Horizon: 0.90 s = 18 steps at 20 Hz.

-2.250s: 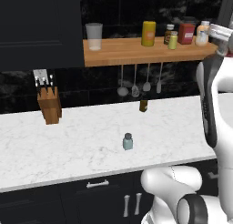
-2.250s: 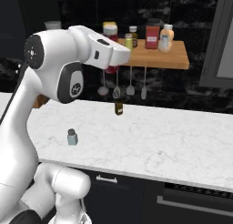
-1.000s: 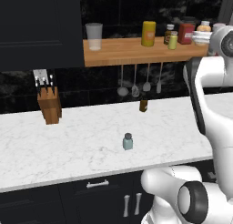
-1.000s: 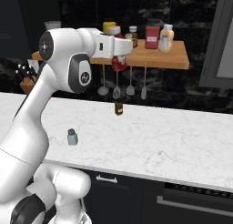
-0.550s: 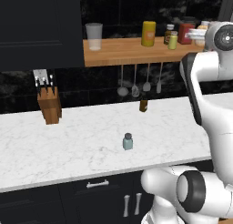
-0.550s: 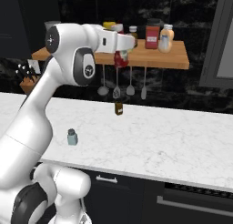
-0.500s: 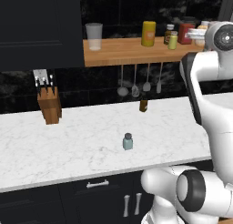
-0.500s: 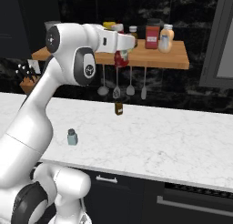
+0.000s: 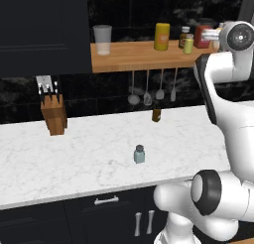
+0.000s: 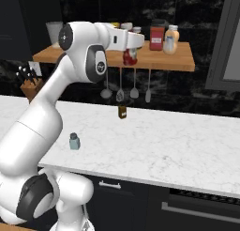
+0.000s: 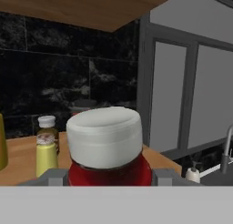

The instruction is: Put the shaker and condiment bottle from the counter next to their counterparts in the cabinet.

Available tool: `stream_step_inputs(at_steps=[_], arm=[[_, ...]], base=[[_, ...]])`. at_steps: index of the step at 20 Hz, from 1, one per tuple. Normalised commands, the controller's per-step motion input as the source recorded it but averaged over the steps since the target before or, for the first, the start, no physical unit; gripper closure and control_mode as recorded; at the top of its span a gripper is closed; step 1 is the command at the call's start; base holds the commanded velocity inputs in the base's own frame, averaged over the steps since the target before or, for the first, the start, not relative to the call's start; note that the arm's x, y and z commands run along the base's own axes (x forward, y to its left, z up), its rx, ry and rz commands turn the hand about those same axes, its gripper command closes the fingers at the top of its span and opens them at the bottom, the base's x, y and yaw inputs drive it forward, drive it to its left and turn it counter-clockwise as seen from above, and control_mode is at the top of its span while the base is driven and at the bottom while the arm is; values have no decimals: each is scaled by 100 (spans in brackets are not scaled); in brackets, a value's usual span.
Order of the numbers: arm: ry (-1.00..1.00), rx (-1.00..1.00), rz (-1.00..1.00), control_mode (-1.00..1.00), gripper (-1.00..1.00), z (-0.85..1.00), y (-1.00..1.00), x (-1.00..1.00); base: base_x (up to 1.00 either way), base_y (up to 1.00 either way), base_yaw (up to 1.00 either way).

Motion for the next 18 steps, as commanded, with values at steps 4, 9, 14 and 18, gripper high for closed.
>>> stream_step_inputs(at_steps=[4,9,14,18], arm=[[0,0,0,-100,100,0,-19,35],[0,0,0,-100,100,0,-10,31],[0,0,0,-100,100,0,-2,29],[0,2,0,-100,100,0,-7,27]], base=[[0,0,0],[0,0,0],[0,0,0],[0,0,0]])
